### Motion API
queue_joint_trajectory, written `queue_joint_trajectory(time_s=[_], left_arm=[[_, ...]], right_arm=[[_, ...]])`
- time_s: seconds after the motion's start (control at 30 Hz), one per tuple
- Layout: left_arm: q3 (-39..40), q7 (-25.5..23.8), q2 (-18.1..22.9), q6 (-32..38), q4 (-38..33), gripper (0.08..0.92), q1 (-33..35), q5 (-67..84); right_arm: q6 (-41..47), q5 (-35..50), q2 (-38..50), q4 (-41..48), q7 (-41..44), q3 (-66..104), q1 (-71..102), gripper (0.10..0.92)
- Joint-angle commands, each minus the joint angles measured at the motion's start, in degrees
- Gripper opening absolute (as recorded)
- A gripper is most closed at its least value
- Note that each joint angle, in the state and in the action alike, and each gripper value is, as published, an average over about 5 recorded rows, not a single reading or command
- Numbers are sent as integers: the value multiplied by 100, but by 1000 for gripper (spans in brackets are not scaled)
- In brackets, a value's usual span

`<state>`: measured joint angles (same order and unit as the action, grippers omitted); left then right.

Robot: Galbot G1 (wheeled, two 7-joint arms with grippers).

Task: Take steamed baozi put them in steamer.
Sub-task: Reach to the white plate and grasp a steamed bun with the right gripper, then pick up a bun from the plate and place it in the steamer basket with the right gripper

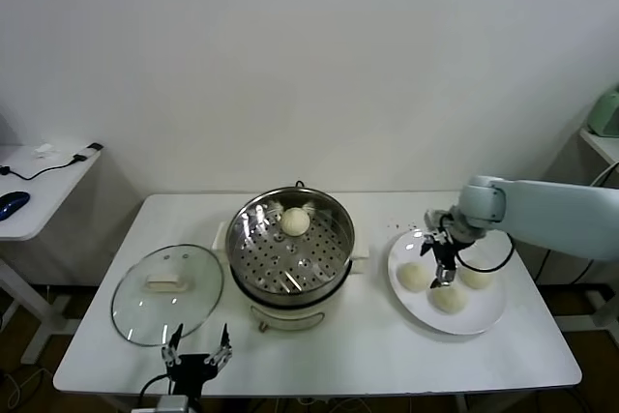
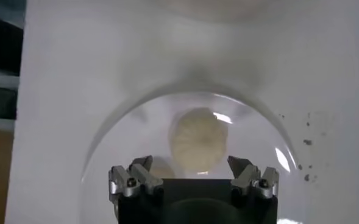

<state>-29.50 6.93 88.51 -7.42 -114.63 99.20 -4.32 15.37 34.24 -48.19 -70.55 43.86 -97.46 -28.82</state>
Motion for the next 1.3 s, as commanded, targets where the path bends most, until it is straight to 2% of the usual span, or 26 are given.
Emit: queue_joint_trajectory(time_s=[0.03,0.17,0.27,0.53,0.77,1.03,1.3], left_arm=[[2,1,4,0,14,823,-9,-5],[-3,4,-3,6,13,823,-2,5],[-9,9,-10,6,7,823,3,13],[8,26,-4,10,-9,823,13,17],[45,34,-2,3,-47,823,34,9],[105,31,-10,-17,-165,823,30,8],[173,16,-33,-43,-280,823,6,9]], right_arm=[[287,-99,-202,533,-191,635,765,823],[286,-109,-269,597,-165,695,811,821],[289,-130,-277,600,-148,688,773,789],[259,-78,-155,335,42,591,493,624],[25,254,96,-133,442,-271,-1107,584],[-7,1623,-269,-993,802,-1152,-3740,568],[867,3306,-1606,-2011,-143,-269,-4149,568]])
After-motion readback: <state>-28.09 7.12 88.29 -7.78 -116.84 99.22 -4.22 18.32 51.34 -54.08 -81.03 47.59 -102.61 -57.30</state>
